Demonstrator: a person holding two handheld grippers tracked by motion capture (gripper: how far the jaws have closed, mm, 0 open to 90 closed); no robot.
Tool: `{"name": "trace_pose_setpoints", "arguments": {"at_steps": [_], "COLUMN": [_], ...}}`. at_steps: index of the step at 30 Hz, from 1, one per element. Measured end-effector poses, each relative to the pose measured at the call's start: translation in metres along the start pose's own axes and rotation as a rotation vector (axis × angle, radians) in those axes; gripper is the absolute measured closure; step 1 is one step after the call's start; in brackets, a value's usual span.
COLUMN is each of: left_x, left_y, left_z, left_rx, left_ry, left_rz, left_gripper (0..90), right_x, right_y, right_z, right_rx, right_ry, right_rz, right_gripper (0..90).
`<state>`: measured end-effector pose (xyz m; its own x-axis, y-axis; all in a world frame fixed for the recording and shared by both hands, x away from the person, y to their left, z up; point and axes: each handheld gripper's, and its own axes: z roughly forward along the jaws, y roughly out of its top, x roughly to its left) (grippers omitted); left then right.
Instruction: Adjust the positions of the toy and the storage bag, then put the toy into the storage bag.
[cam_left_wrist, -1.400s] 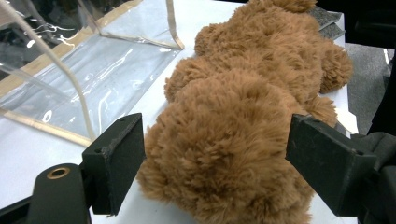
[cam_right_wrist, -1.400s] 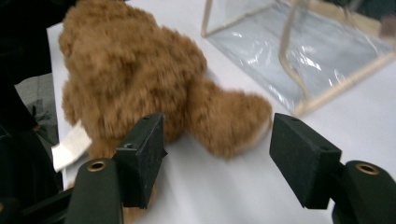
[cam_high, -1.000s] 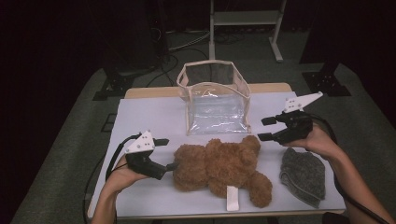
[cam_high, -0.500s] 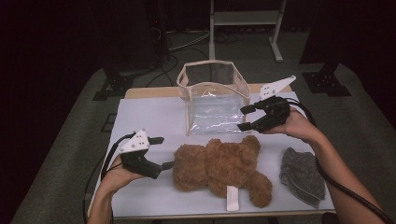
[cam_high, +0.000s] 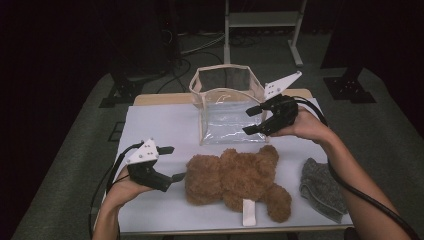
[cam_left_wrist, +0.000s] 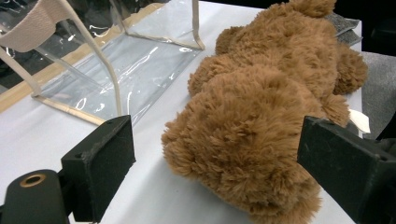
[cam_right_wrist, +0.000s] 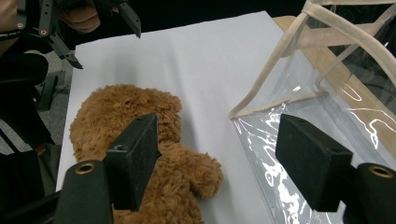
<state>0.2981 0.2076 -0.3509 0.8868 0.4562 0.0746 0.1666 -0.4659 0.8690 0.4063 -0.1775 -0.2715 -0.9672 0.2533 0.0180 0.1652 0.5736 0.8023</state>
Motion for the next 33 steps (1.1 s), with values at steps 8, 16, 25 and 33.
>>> {"name": "trace_pose_setpoints", "arguments": {"at_steps": [8, 16, 25, 33], "left_x": [0.001, 0.003, 0.004, 0.002], "left_y": [0.0, -0.001, -0.001, -0.001], "left_z": [-0.003, -0.004, -0.004, -0.007], "left_rx": [-0.007, -0.013, -0.002, 0.0], "left_ry": [0.0, 0.008, 0.008, 0.01], "left_rz": [0.0, 0.003, 0.007, 0.008], "left_gripper": [10.0, 10.0, 10.0, 10.0], "right_x": [-0.005, -0.007, -0.009, -0.016], "right_y": [0.011, 0.024, 0.027, 0.035], "right_z": [0.008, 0.014, 0.018, 0.02], "right_rx": [0.015, 0.031, 0.039, 0.054], "right_ry": [0.014, 0.027, 0.038, 0.029], "right_rz": [-0.001, -0.011, -0.01, -0.023], "right_gripper": [28.9, 29.5, 28.9, 28.8]}}
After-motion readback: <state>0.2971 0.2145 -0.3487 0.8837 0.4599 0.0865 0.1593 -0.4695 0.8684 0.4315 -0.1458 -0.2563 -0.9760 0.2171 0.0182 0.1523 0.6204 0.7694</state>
